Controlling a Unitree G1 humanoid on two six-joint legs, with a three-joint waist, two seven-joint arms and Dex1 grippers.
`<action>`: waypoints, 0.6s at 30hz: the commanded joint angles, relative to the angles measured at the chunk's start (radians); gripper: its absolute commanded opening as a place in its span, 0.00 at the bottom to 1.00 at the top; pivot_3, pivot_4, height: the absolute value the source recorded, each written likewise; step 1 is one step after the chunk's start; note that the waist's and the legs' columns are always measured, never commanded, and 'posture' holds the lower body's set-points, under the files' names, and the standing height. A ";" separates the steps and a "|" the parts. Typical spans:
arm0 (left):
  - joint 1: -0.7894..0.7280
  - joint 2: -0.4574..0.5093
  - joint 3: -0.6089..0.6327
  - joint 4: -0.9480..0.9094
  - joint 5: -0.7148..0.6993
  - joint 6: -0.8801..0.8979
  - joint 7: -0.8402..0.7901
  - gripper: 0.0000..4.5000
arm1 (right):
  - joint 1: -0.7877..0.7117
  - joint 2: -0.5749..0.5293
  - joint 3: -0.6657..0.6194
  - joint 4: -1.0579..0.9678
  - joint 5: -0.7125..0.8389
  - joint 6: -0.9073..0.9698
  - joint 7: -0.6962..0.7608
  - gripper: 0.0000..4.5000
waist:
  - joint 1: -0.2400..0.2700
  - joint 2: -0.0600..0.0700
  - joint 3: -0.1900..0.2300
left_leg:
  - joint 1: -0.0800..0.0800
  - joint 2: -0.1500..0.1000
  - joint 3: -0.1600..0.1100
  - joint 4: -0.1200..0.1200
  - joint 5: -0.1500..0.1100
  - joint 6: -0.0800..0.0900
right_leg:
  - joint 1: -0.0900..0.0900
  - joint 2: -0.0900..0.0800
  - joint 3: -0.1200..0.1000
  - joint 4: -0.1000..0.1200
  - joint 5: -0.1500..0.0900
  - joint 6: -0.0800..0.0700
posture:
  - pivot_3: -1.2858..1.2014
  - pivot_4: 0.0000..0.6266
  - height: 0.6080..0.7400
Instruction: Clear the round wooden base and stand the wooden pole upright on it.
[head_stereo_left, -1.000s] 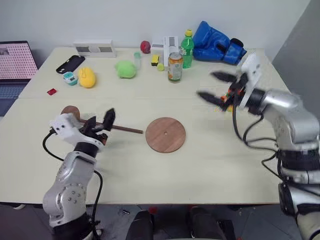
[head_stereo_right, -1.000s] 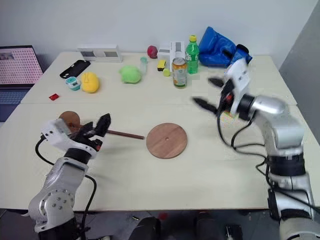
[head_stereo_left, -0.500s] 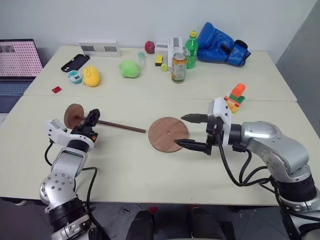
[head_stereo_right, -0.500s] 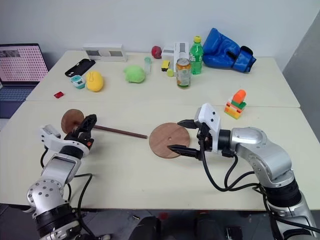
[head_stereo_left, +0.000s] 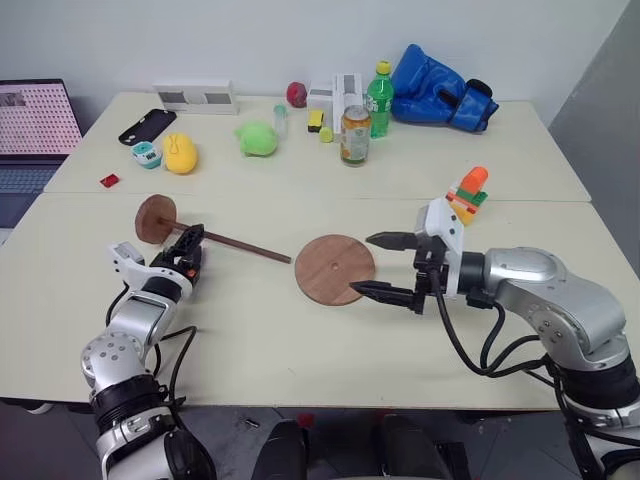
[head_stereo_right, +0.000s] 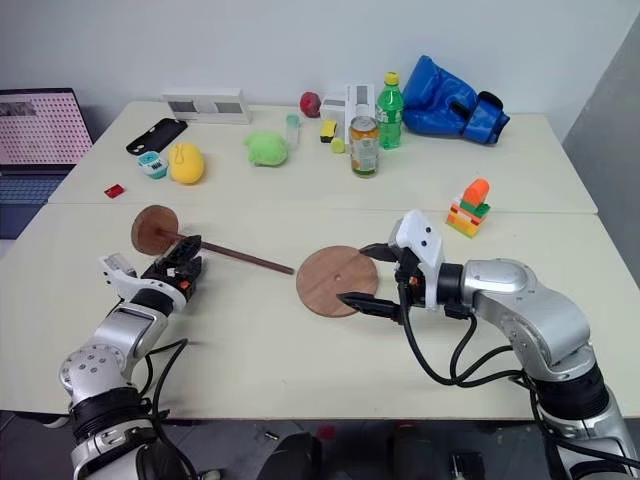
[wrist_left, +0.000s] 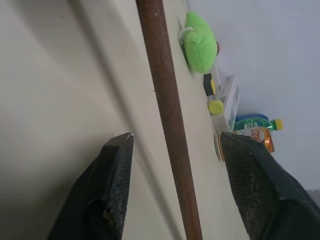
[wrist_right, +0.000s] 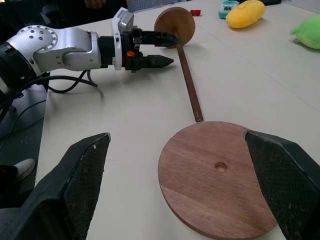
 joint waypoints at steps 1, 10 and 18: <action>-0.023 0.032 0.003 0.043 0.023 -0.002 -0.030 0.46 | -0.023 -0.007 -0.033 -0.040 0.025 0.012 -0.022 1.00 | 0.000 0.000 0.000 | 0.000 0.000 0.000 0.000 0.000 0.000 | 0.000 0.000 0.000 0.000 0.000 0.000 | 0.52 0.24 1.00; -0.111 0.098 -0.019 0.227 0.123 -0.023 -0.139 0.06 | -0.012 -0.005 -0.028 -0.024 0.019 -0.012 -0.040 1.00 | 0.000 0.000 0.000 | 0.000 0.000 0.000 0.000 0.000 0.000 | 0.000 0.000 0.000 0.001 0.000 0.000 | 0.52 0.24 1.00; -0.116 0.114 0.001 0.215 0.132 0.013 -0.189 0.00 | 0.016 -0.014 -0.029 -0.011 0.002 -0.054 -0.037 1.00 | 0.000 0.000 0.000 | 0.000 0.000 0.000 0.000 0.000 0.000 | 0.000 0.000 0.000 0.001 0.000 0.000 | 0.52 0.24 1.00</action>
